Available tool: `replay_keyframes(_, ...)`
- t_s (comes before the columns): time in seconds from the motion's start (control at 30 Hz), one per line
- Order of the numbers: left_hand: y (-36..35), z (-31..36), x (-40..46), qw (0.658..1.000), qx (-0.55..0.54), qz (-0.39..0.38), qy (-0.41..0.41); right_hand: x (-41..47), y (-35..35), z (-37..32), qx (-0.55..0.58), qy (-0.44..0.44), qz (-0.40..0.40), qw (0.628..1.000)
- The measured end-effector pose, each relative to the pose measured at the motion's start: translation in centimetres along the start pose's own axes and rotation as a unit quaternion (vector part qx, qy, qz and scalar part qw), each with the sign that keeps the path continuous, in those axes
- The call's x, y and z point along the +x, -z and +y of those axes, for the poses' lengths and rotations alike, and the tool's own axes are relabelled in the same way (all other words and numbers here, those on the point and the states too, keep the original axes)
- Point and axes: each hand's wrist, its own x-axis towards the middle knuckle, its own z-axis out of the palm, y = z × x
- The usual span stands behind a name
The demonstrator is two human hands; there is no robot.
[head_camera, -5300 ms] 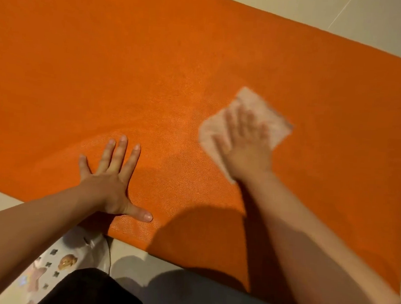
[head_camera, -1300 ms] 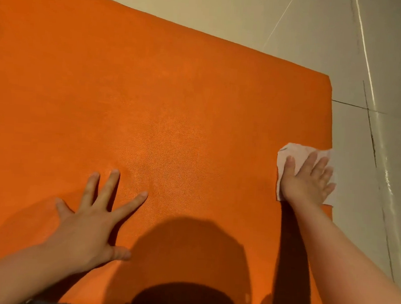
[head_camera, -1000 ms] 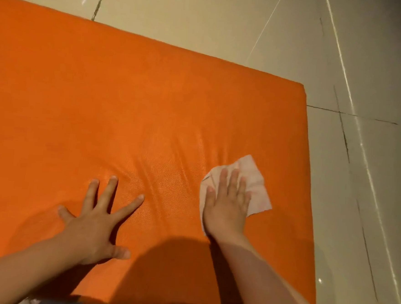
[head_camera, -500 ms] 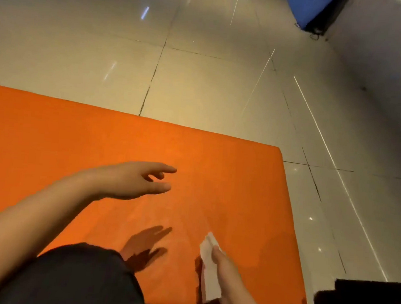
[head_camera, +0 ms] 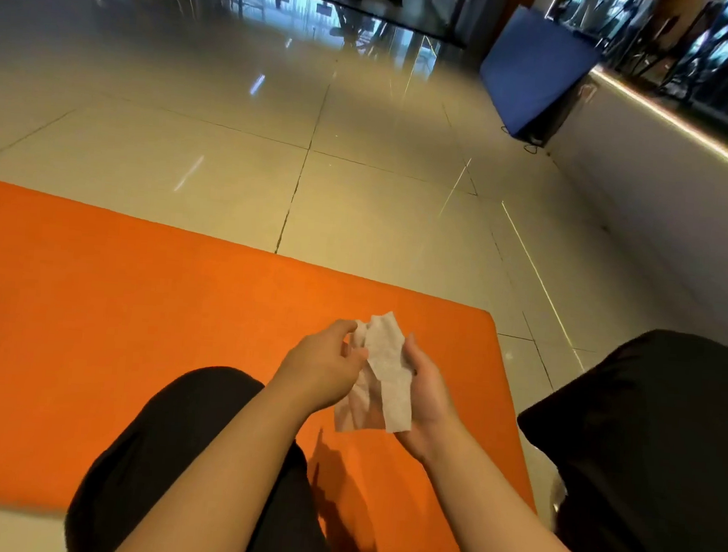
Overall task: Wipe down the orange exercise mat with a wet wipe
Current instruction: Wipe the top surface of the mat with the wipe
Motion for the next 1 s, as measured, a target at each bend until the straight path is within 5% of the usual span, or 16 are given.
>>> replay_keyframes(0.37,-6.0,6.6,5.0,0.986,-0.161,0.012,0.044,4.3,7.1,-2.6,0.046,-0.034,0.024,0.998)
replay_keyframes(0.63,-12.1,8.7,9.0,0.998,0.023,-0.015,0.057,7.2,16.9,-6.3,0.119,-0.055,0.133,0.982)
replay_keyframes(0.8,-15.1,6.9,13.2,0.962,0.197,-0.122,0.142,8.3,20.1,-6.4,0.001,-0.042,0.256,0.966)
replay_keyframes(1.0,-20.7,1.0,16.5,0.956,0.152,-0.021,0.251,11.0,25.4,-7.1,-0.282,0.017,0.272,0.920)
